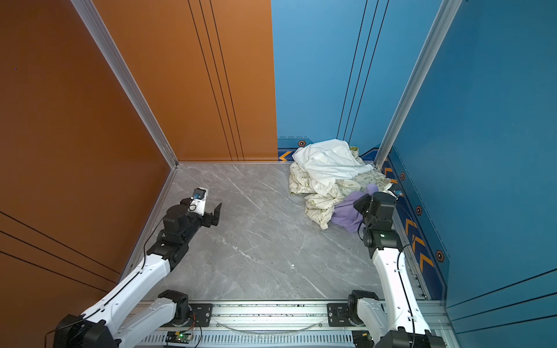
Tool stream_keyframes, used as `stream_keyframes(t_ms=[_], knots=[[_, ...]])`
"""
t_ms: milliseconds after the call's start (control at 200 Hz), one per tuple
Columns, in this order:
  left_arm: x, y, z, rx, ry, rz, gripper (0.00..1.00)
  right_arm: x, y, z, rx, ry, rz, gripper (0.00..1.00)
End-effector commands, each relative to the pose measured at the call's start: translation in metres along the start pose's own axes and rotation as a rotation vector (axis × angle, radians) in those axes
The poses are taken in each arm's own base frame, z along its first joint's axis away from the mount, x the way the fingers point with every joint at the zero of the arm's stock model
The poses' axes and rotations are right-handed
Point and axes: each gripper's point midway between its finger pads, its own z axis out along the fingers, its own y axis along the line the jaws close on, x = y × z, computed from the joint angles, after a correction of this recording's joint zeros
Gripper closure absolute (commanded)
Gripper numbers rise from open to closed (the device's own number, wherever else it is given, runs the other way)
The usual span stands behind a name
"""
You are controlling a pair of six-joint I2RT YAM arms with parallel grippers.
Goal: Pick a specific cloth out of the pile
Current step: 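Lift the purple T-shirt upward out of the pile with the right gripper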
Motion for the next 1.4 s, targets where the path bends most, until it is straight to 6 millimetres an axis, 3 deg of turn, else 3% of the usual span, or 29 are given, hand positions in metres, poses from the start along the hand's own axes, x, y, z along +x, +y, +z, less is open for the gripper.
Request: stream_keyframes(t_ms=[0,731,1026,1397], knots=[[0.001,0.0,-0.003,-0.014,-0.01,0.02,0.02,-0.031,0.025,-0.014,-0.053,-0.094,0.011,1.0],[-0.001,0.001,-0.005,-0.022,-0.02,0.03,0.02,-0.11,0.129,-0.052,-0.266,-0.295,-0.136,1.0],[0.001,0.002,-0.005,-0.025,-0.016,0.033,0.02,-0.133,0.157,-0.069,-0.312,-0.359,-0.203,1.0],[0.0,0.002,-0.005,-0.027,-0.019,0.035,0.02,-0.145,0.186,-0.091,-0.36,-0.416,-0.292,1.0]])
